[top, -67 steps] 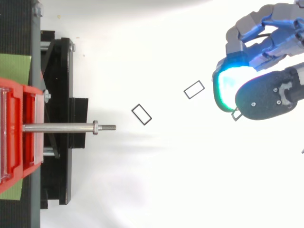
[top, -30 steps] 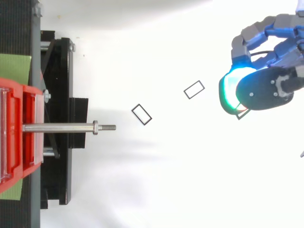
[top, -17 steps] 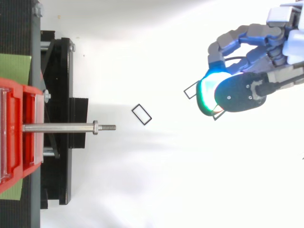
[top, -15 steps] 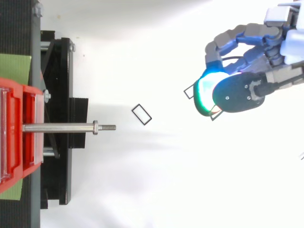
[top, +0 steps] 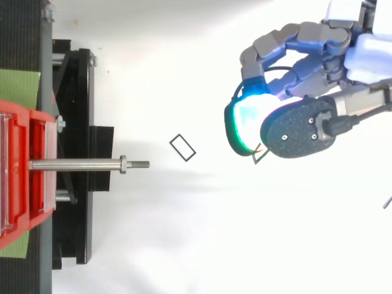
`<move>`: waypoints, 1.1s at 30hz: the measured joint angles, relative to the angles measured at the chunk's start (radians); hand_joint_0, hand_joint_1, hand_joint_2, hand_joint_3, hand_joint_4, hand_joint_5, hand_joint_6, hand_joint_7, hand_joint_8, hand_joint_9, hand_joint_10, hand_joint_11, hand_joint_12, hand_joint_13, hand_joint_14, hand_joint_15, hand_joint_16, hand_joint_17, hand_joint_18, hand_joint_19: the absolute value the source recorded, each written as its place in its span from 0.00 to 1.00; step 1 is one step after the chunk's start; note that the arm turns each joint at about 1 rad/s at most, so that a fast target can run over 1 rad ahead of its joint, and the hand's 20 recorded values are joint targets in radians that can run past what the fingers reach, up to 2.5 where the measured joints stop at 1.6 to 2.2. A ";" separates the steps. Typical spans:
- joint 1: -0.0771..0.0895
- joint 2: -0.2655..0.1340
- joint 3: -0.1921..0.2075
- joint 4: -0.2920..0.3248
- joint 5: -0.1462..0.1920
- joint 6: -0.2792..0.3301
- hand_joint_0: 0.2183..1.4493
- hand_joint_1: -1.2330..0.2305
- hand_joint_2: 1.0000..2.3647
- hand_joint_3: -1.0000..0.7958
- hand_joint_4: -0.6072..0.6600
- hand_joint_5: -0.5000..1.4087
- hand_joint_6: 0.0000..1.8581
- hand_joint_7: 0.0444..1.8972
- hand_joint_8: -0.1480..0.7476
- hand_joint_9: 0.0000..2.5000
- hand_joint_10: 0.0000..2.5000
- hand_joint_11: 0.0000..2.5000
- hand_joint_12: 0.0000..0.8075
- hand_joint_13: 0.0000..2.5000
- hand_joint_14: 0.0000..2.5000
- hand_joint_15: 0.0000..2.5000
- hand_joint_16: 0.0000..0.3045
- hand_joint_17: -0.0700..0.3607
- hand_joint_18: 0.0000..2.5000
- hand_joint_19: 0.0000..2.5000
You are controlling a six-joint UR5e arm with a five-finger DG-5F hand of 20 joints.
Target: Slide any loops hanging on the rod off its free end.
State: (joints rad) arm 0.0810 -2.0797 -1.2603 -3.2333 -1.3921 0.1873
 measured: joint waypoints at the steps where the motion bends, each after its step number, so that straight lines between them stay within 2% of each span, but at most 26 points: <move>1: 0.000 0.000 0.000 0.000 0.001 -0.002 0.34 0.36 0.01 0.55 0.43 0.18 0.49 0.71 0.46 0.33 0.00 0.15 0.36 0.25 0.00 0.05 0.12 0.36 0.25 0.11; 33: 0.000 0.000 0.000 0.003 0.003 -0.005 0.35 0.36 0.01 0.54 0.42 0.17 0.49 0.71 0.46 0.34 0.00 0.15 0.36 0.26 0.00 0.06 0.12 0.36 0.25 0.11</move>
State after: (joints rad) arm 0.0812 -2.0798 -1.2608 -3.2307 -1.3889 0.1825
